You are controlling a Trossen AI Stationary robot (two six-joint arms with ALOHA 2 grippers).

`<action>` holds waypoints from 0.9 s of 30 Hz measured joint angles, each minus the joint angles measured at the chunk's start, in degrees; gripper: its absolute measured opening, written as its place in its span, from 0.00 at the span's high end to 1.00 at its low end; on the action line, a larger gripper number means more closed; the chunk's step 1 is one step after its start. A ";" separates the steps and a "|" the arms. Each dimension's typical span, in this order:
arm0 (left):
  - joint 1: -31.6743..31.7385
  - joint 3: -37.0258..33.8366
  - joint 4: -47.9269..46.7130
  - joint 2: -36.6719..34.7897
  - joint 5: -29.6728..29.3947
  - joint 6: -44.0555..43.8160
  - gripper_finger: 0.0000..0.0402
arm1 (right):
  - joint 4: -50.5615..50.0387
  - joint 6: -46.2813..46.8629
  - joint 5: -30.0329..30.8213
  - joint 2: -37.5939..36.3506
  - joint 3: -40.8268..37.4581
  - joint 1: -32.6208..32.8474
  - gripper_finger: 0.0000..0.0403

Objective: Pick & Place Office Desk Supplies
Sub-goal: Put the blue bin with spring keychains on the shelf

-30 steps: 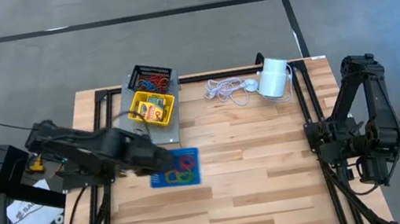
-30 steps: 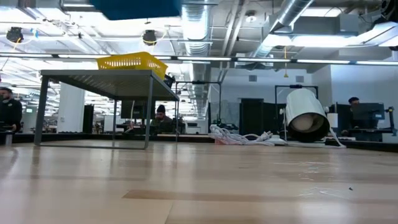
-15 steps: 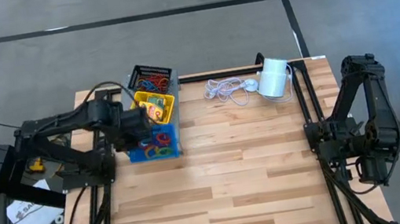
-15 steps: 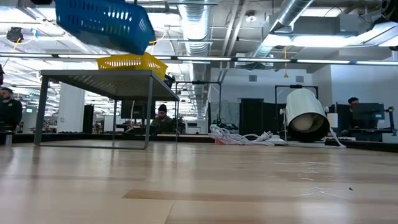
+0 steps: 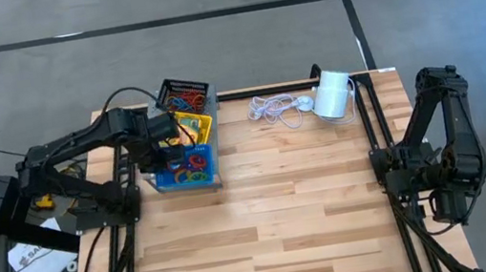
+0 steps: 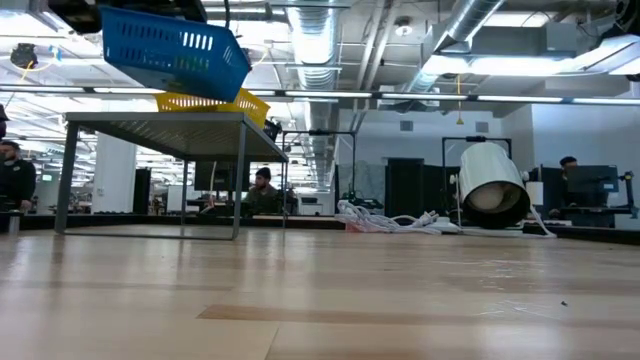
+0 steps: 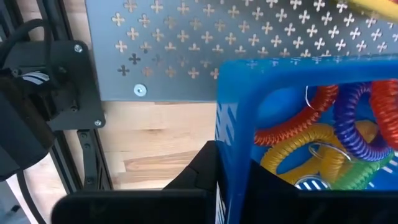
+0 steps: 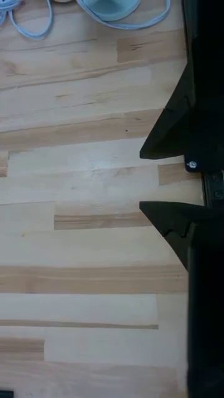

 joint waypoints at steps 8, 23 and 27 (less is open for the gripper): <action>0.96 0.00 -1.09 0.00 1.01 1.48 1.00 | 0.00 -0.80 -0.04 0.00 0.00 0.00 0.71; 2.16 -3.54 -0.78 0.94 1.57 2.62 1.00 | 0.00 -1.25 -0.07 0.00 0.00 0.00 0.71; 2.90 -4.15 -0.47 0.93 1.56 3.01 1.00 | 0.00 -1.23 -0.37 0.00 0.00 0.00 0.71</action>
